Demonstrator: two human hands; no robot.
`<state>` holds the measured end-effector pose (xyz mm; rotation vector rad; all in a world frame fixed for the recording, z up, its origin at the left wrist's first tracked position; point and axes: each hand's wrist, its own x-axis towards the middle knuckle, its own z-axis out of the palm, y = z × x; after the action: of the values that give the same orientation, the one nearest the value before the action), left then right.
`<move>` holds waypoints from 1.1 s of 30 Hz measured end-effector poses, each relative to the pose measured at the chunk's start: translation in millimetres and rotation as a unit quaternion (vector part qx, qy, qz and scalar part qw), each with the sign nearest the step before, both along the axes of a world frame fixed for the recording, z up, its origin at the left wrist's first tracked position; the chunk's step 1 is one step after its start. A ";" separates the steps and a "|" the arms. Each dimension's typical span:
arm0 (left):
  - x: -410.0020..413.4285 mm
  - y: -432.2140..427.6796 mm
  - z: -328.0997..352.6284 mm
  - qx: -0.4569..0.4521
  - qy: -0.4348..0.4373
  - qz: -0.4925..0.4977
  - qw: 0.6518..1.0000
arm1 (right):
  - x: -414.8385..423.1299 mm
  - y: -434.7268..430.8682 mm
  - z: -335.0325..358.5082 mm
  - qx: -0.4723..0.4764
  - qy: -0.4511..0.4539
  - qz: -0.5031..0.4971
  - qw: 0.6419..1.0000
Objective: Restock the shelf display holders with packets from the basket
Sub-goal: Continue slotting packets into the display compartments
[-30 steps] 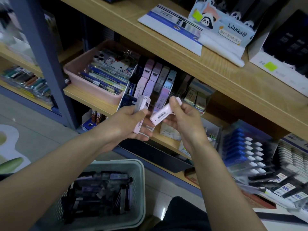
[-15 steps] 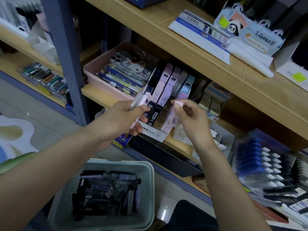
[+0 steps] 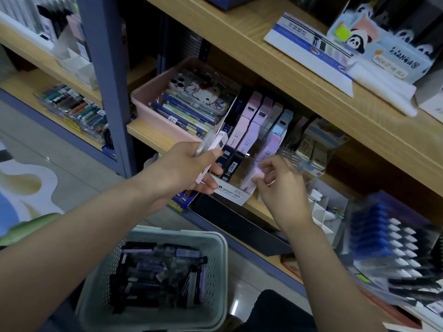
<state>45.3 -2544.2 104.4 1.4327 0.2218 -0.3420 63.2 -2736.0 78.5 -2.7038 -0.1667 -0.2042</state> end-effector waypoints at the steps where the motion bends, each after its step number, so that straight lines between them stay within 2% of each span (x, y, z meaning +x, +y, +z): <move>1: -0.9 -0.9 0.1 0.000 -0.002 -0.006 1.000 | 0.0 0.3 -1.2 -0.005 0.001 -0.003 1.000; 6: -3.8 -3.5 -0.6 -0.003 -0.005 -0.034 0.999 | 0.9 -0.8 -2.4 -0.022 0.006 -0.017 1.000; 7: -4.4 -3.9 -1.4 -0.003 -0.005 -0.042 0.999 | 1.0 -0.3 -1.7 -0.002 0.000 -0.014 1.000; 9: -4.8 -5.3 -2.8 -0.003 -0.004 -0.058 0.998 | 0.4 4.0 3.1 0.110 -0.006 -0.008 0.994; 12: -4.6 -8.4 -5.4 0.000 0.001 -0.086 0.996 | -2.4 13.1 17.3 0.299 0.063 -0.002 0.952; 16: -5.9 -13.2 -6.8 0.012 -0.002 -0.117 0.993 | -9.1 19.6 30.2 0.398 0.191 0.042 0.896; 19: -7.0 -16.8 -5.7 0.017 0.004 -0.099 0.995 | -8.7 16.8 32.7 0.446 0.163 0.026 0.880; 21: -6.2 -17.5 -4.8 0.036 -0.001 -0.062 0.997 | -6.2 8.9 32.5 0.435 0.097 0.002 0.895; 24: -3.3 -14.3 -7.4 0.104 -0.031 -0.025 0.994 | -5.8 -4.4 26.0 0.334 0.021 -0.003 0.942; 28: -2.4 -14.3 -9.2 0.129 -0.040 -0.034 0.990 | -8.4 -13.8 11.4 0.183 0.002 0.022 0.983; 33: 2.3 -22.5 -9.4 0.132 -0.005 -0.026 0.991 | -7.3 -15.2 1.3 0.070 -0.013 0.058 0.996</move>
<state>47.6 -2566.7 95.0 1.7032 0.2284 -0.3585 55.9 -2751.2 79.8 -2.5435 -0.3053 -0.2083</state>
